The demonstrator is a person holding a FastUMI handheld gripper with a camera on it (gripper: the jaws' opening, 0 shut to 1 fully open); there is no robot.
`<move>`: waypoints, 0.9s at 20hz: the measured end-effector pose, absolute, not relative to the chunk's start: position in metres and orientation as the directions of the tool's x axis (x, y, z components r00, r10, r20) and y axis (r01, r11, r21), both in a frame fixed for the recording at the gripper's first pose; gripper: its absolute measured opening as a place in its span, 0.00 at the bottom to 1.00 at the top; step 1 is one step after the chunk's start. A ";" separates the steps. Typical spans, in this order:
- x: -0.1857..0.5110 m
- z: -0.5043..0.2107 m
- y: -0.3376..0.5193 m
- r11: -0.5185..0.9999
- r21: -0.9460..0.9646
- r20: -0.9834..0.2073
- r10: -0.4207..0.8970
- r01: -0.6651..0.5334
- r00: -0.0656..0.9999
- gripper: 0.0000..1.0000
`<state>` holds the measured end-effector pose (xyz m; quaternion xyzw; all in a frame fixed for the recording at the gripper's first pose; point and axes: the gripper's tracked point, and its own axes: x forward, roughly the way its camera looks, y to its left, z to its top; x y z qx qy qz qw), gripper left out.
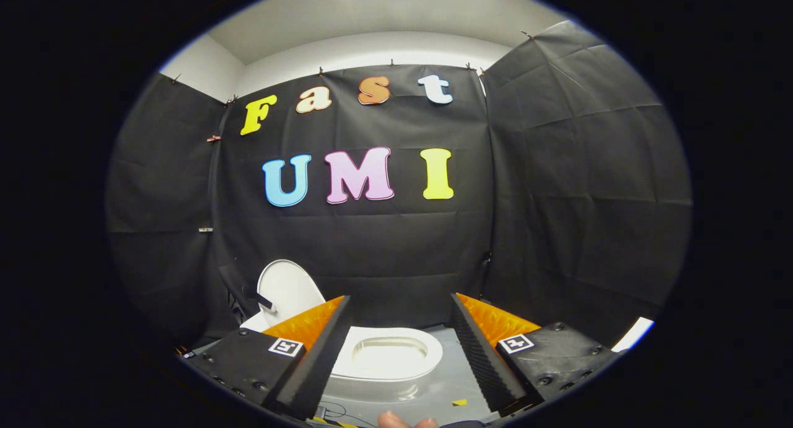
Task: Open the toilet lid.
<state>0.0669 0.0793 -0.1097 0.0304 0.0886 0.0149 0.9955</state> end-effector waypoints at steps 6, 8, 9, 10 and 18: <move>0.065 -0.112 0.082 0.999 0.032 -0.164 0.030 -0.025 0.986 0.99; 0.066 -0.115 0.084 0.999 0.033 -0.170 0.035 -0.029 0.985 0.99; 0.065 -0.116 0.086 0.999 0.035 -0.174 0.037 -0.031 0.984 0.99; 0.066 -0.117 0.087 0.999 0.036 -0.176 0.037 -0.031 0.984 0.98; 0.063 -0.119 0.097 0.999 0.022 -0.171 0.049 -0.046 0.984 0.98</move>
